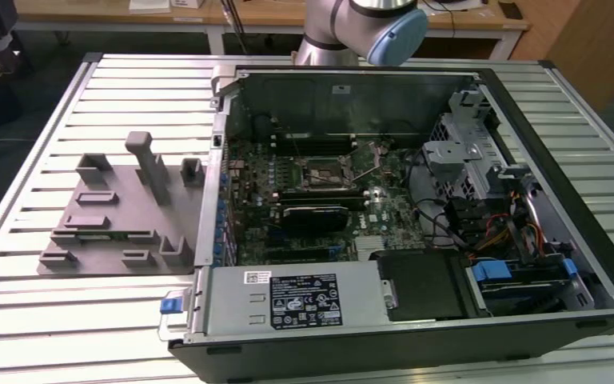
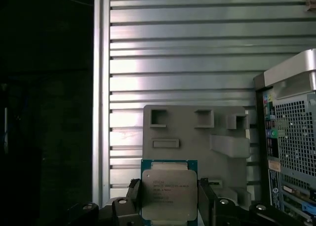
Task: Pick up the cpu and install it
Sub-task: 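Pick up the cpu and move it towards the insertion slot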
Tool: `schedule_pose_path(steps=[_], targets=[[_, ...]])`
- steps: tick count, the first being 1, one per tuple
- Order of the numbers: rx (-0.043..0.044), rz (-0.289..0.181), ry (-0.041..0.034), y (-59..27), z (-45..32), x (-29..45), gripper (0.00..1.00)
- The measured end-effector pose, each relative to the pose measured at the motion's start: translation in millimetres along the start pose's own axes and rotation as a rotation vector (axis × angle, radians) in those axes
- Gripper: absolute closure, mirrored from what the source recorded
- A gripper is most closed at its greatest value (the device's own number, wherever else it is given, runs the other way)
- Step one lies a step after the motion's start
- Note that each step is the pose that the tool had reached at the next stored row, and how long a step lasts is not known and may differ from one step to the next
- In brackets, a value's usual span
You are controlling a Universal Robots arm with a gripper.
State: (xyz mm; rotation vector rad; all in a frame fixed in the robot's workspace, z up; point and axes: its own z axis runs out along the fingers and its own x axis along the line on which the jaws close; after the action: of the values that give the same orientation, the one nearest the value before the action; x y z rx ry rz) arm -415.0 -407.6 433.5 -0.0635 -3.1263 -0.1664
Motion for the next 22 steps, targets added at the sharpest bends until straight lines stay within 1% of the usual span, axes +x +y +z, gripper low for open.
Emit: schedule_pose_path(steps=[11, 22], targets=[[0.0001, 0.000, 0.0001, 2.6, -22.8, 0.3, 0.46], [0.0000, 0.000, 0.0000, 4.8, -43.2, 0.4, 0.46]])
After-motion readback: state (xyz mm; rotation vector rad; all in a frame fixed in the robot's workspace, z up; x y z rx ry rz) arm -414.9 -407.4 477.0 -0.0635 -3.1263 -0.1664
